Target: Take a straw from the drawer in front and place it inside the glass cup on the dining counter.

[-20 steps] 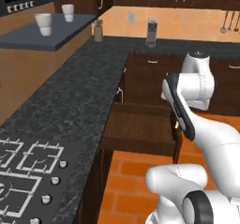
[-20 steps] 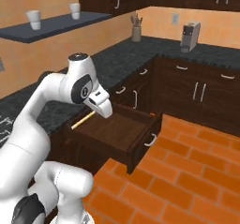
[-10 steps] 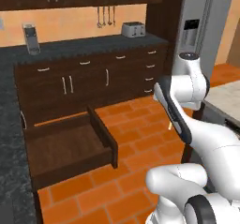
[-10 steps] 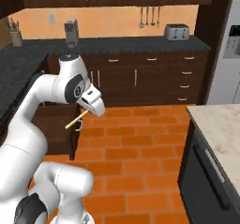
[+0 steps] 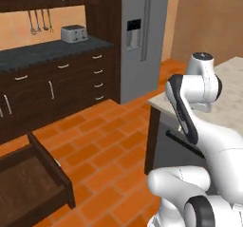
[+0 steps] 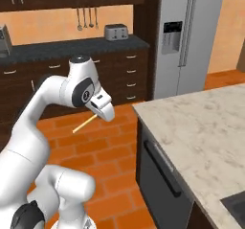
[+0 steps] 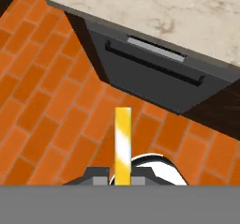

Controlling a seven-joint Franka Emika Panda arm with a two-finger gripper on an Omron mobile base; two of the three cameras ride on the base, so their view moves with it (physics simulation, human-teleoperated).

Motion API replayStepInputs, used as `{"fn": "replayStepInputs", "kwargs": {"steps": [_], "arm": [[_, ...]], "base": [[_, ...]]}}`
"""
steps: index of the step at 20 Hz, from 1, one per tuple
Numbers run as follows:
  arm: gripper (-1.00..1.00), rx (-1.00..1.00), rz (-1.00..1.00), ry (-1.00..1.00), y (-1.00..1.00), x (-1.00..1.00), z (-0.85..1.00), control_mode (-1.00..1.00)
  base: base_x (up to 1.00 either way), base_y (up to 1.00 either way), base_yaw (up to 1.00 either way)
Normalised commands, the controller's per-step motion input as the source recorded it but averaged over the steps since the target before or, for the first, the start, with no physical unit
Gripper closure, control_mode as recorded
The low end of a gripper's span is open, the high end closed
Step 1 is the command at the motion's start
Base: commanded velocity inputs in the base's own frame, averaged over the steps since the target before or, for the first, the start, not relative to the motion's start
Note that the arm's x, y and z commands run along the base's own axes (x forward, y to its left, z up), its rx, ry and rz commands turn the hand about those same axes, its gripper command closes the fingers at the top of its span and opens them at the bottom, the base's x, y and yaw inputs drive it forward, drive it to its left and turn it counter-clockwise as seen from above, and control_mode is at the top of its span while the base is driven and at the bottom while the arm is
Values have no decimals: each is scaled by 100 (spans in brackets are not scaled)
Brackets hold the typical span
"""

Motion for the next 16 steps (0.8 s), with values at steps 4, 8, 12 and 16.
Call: {"fn": "replayStepInputs", "kwargs": {"steps": [4, 8, 12, 16], "arm": [[100, 0, 0, 0, 0, 0, 0, 100], [100, 0, 0, 0, 0, 0, 0, 100], [100, 0, 0, 0, 0, 0, 0, 100], [100, 0, 0, 0, 0, 0, 0, 100]], "base": [[100, -12, 12], [100, 0, 22], [100, 0, 19], [100, 0, 10]]}}
